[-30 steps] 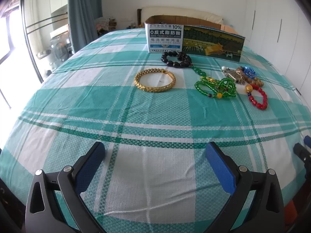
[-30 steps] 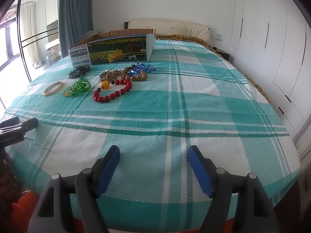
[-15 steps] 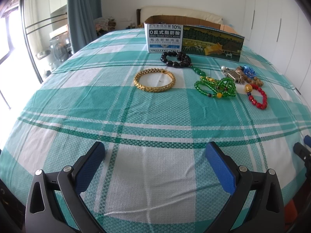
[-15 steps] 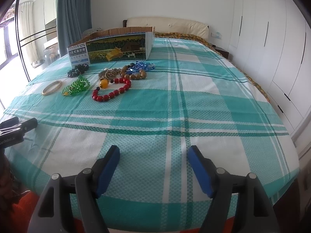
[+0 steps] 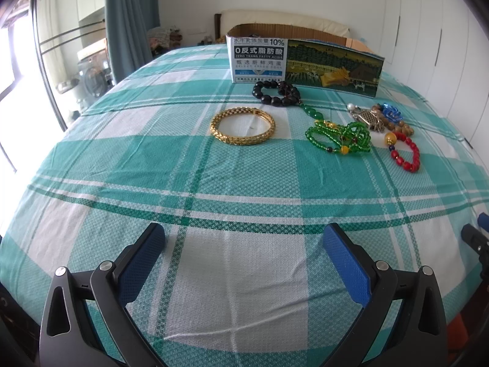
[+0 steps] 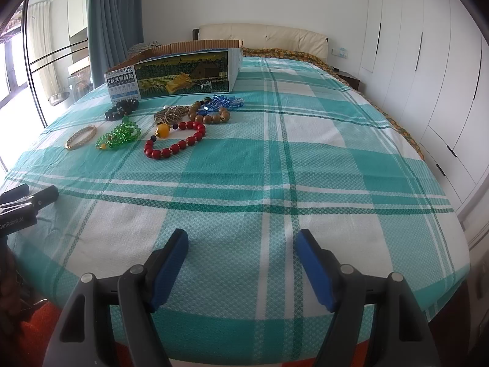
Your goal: Organize jewelry
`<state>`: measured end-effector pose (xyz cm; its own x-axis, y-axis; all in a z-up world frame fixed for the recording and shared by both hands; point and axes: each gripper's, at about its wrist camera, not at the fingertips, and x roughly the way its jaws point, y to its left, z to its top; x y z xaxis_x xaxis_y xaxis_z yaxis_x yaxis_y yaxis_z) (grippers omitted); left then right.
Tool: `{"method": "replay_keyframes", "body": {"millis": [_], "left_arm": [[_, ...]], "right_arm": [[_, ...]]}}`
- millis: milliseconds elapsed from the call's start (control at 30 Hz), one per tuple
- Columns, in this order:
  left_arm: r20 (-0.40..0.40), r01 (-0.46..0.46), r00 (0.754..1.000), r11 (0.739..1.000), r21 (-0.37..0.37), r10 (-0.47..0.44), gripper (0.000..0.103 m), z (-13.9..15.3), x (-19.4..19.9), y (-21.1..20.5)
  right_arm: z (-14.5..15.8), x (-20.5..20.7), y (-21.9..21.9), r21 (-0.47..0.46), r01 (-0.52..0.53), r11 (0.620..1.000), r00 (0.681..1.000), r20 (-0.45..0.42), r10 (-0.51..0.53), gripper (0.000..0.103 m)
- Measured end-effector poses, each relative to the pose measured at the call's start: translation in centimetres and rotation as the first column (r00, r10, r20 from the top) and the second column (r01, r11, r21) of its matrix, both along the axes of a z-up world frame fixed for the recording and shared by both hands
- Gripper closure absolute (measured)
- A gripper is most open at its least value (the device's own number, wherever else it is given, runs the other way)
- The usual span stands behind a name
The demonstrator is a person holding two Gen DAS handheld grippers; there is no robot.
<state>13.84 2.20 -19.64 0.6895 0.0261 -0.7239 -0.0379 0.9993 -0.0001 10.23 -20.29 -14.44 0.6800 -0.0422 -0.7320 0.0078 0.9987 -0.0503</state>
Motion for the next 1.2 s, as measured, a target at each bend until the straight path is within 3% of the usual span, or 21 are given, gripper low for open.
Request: {"method": "replay_keyframes", "body": {"millis": [733,933,1200], "left_arm": [[-0.053,0.047,0.997,0.999,-0.02,-0.048,0.0,0.1,0.8,0.4],[-0.077,0.033,0.996,0.992,-0.122,-0.043,0.0,1.2,1.2,1.7],[-0.048,-0.002,0.999,0.992,-0.126,-0.004,0.0,3.0,1.3,3.0]], "right_arm": [[0.2,0.3,-0.1,0.0,-0.001,1.0,0.999,-0.037,0.0,0.028],[0.8,0.4,-0.4,0.046,0.015,0.999,0.999,-0.05,-0.013,0.028],[1.9,0.3,0.0,0.1,-0.007,0.995,1.0,-0.024,0.009,0.028]]}}
